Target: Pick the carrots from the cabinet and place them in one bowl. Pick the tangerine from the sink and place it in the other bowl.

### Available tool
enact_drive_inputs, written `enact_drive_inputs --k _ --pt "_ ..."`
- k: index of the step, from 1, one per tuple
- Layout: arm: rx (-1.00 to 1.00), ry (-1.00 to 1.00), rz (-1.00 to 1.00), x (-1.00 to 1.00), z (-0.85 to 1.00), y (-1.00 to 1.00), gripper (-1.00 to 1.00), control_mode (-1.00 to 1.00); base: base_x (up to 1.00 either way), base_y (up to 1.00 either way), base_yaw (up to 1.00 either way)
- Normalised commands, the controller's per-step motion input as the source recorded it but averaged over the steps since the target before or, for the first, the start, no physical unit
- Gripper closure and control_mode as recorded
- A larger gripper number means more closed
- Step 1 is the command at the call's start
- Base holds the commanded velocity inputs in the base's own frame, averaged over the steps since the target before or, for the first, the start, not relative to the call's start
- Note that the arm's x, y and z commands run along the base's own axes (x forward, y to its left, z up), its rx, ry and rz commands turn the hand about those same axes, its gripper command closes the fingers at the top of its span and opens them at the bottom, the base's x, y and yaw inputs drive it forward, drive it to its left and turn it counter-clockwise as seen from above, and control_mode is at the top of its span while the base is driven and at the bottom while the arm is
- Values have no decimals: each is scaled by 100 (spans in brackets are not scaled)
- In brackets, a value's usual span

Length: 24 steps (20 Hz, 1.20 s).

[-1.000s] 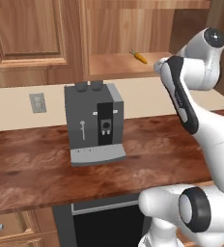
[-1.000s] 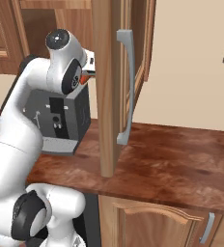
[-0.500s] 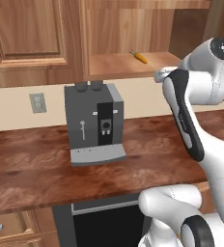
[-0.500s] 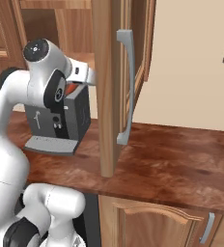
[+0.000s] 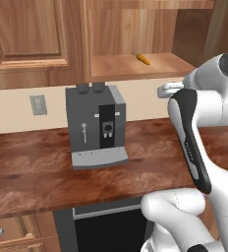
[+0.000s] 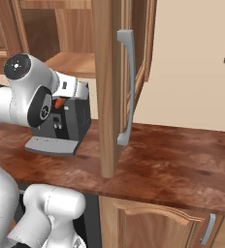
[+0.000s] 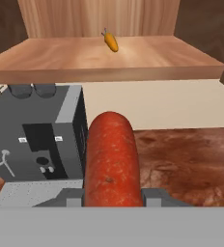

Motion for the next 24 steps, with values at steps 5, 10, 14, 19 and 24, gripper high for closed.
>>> enact_drive_inputs --k 5,10,14,19,24 --pt "0 1 0 -31 -26 12 100 -100 0 0 0" --pt "0 8 0 -7 -32 8 100 -100 0 0 0" --pt "0 0 0 -1 -24 5 100 -100 0 0 0" --pt "0 1 0 0 -24 2 100 -100 0 0 0" --pt "0 0 0 0 -2 0 100 -100 0 0 0"
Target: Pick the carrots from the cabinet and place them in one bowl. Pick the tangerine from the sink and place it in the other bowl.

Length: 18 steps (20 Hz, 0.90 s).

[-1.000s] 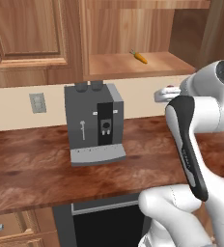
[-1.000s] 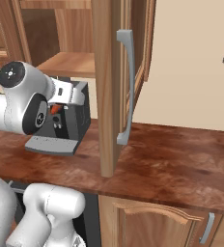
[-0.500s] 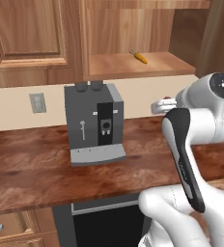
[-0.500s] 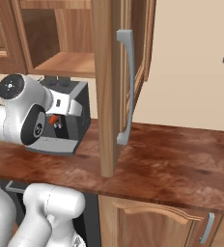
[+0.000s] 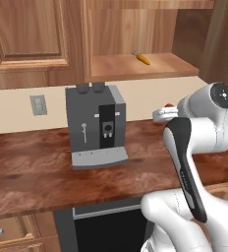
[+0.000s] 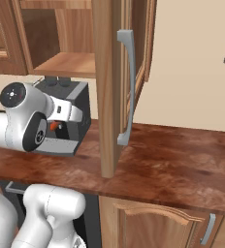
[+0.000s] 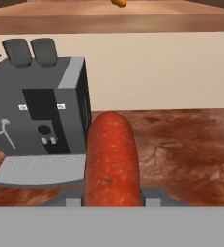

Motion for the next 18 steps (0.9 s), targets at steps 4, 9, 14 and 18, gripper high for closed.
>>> enact_drive_inputs --k 4,9,14,18 --pt "0 0 0 0 0 0 100 -100 0 0 0" --pt "0 0 0 0 0 0 100 100 0 0 0" --pt "0 0 0 0 0 0 100 100 -23 2 8" --pt "0 0 0 0 0 0 100 100 -45 12 21"
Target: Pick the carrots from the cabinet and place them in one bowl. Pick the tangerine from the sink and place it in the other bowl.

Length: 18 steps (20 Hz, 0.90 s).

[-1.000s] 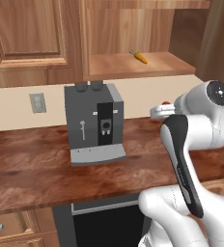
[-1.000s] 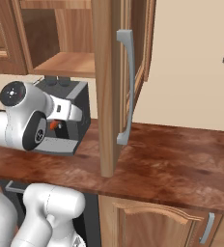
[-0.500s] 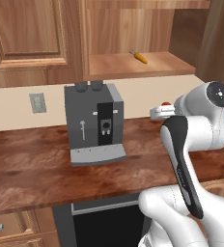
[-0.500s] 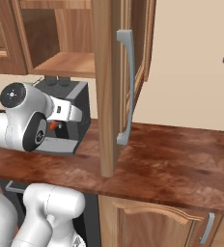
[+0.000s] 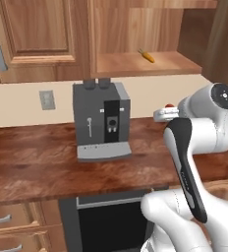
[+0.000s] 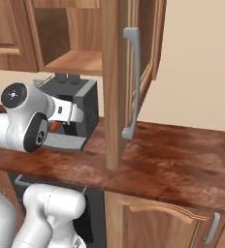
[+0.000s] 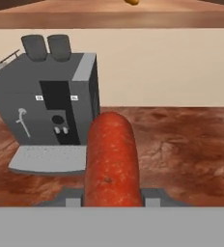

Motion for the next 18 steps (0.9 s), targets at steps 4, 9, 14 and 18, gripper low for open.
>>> enact_drive_inputs --k 4,9,14,18 --pt "0 0 0 0 0 0 100 100 -47 15 21" --pt "0 0 0 0 0 0 100 100 -45 14 23" --pt "0 0 0 0 0 0 100 100 -28 20 33" --pt "0 0 0 0 0 0 100 100 -9 23 56"
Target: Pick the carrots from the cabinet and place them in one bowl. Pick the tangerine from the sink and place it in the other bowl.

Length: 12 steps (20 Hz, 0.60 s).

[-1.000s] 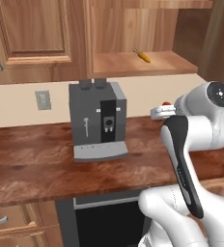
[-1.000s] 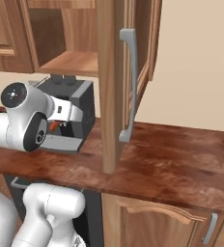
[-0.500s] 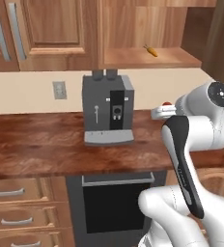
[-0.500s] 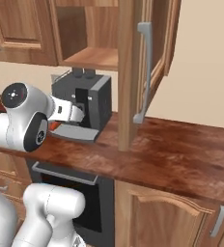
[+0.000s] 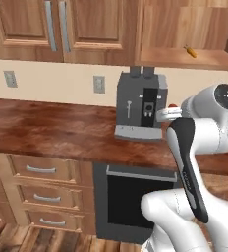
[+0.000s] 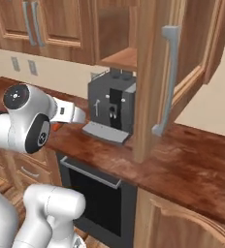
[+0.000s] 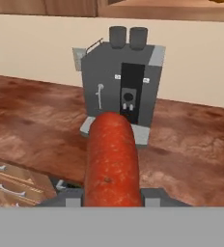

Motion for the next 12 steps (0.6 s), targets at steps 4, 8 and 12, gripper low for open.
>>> enact_drive_inputs --k 4,8,12 --pt "0 0 0 0 0 0 100 100 -1 20 57" --pt "0 0 0 0 0 0 100 100 0 20 56" --pt "0 0 0 0 0 0 100 100 0 17 55"
